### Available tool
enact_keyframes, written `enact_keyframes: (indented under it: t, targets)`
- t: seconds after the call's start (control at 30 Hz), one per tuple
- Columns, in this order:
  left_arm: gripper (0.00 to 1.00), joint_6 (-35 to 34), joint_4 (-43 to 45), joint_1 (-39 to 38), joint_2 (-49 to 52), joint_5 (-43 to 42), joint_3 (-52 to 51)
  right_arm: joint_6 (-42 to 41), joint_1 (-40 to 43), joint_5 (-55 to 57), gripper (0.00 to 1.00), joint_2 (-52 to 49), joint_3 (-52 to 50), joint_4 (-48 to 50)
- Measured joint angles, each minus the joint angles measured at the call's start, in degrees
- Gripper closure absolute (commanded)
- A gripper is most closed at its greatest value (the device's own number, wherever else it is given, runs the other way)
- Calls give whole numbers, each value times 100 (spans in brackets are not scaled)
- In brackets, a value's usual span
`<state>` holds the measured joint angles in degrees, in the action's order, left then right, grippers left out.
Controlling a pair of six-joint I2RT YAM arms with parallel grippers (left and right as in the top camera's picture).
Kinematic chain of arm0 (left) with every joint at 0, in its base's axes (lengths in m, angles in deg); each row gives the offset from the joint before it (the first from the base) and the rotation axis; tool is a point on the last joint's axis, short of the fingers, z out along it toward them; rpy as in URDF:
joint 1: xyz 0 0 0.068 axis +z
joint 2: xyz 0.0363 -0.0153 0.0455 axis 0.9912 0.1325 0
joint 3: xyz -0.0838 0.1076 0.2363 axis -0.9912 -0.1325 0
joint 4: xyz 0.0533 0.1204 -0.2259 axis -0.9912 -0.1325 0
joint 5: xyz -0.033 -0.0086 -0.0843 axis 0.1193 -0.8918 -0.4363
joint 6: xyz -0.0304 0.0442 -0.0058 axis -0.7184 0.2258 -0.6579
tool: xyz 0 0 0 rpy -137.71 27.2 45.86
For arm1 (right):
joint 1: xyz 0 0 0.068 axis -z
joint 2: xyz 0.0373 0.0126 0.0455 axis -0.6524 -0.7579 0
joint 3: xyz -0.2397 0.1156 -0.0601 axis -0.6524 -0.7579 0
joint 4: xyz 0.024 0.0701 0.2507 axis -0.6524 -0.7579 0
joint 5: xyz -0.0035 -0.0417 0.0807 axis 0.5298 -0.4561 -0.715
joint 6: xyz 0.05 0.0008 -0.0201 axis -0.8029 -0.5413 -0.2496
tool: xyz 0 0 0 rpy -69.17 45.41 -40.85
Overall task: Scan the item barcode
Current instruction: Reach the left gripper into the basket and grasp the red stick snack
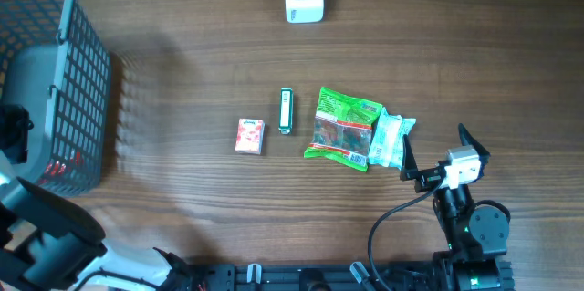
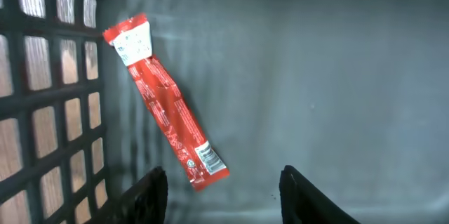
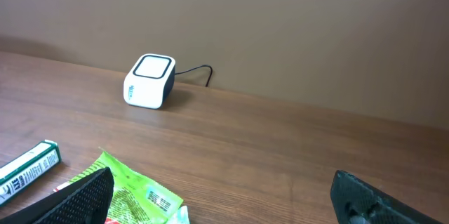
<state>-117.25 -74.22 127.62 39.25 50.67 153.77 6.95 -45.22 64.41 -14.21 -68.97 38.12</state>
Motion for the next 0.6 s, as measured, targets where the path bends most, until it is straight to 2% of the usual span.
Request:
enact_keyframes:
  t: [0.17, 0.6]
  targets:
    - [53, -240, 476, 0, 326, -9, -402, 0, 0, 0, 0, 0, 0, 0]
    - [54, -597, 1906, -4, 350, 411, -1843, 0, 0, 0, 0, 0, 0, 0]
